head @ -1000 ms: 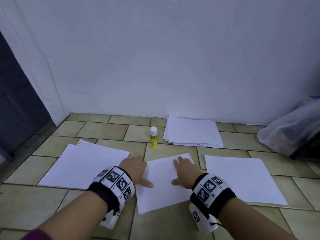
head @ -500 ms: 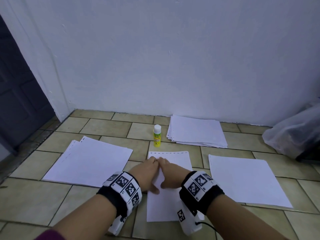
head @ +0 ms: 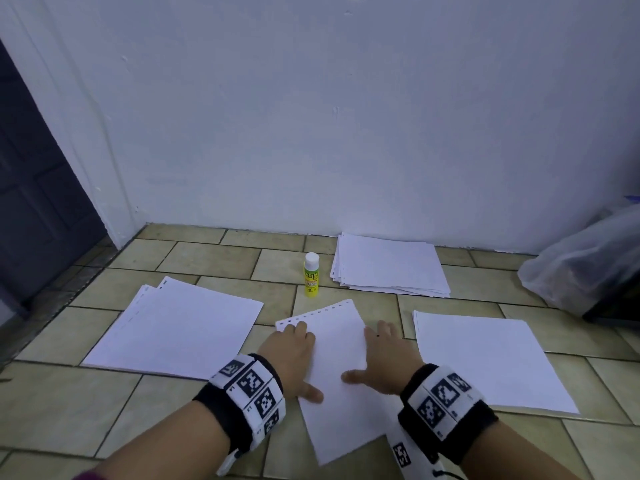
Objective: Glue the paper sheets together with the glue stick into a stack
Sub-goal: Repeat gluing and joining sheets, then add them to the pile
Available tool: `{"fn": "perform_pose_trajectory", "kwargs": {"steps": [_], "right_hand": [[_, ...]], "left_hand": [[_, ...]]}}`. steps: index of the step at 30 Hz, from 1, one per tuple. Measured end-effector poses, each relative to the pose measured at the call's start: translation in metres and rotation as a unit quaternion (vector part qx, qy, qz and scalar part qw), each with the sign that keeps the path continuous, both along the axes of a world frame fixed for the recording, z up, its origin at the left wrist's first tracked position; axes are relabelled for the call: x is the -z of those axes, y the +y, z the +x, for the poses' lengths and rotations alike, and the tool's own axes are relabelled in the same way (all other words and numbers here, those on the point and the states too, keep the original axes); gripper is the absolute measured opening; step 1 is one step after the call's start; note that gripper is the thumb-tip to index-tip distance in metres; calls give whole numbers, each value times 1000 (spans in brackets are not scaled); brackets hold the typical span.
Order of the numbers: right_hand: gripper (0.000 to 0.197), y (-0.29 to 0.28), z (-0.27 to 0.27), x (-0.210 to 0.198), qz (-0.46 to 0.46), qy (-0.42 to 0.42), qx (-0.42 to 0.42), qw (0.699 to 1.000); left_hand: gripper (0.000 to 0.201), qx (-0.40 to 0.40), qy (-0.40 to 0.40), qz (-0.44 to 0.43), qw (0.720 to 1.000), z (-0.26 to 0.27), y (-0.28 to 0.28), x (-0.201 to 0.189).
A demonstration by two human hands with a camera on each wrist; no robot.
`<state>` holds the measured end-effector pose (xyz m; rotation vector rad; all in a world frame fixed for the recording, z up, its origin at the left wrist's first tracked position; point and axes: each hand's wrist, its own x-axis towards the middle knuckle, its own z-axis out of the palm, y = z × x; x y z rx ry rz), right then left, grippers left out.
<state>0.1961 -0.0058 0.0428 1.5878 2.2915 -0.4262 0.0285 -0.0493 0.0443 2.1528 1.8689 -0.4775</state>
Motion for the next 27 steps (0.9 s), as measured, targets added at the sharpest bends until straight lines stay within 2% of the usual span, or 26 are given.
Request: {"fn": "perform_pose_trajectory", "kwargs": {"steps": [4, 7, 9, 12, 14, 18, 20, 22, 25, 27], "right_hand": [[101, -24, 7, -2, 28, -54, -19, 998], [99, -23, 14, 0, 42, -48, -14, 998], [101, -18, 19, 3, 43, -29, -3, 999], [113, -7, 24, 7, -4, 10, 3, 1000], [121, -2, 24, 10, -26, 38, 10, 999], [127, 2, 22, 9, -10, 88, 14, 996], [123, 1, 21, 3, 2, 129, 14, 992], [110, 1, 23, 2, -3, 237, 41, 971], [96, 6, 28, 7, 8, 439, 135, 888], [82, 6, 31, 9, -8, 488, 192, 851]], "left_hand": [[72, -43, 10, 11, 999, 8, -6, 3], [87, -67, 2, 7, 998, 2, -4, 5], [91, -69, -2, 4, 998, -6, -2, 6], [92, -41, -1, 4, 999, -21, 4, 7], [94, -55, -19, -19, 998, -28, 8, 9], [101, -89, -29, -61, 994, -32, 13, 13], [101, -90, -24, -64, 994, -30, 14, 15], [100, -89, -18, -60, 994, -30, 14, 17], [99, -94, -18, -53, 994, -30, 15, 21], [99, -98, -21, -52, 994, -29, 15, 23]]}}
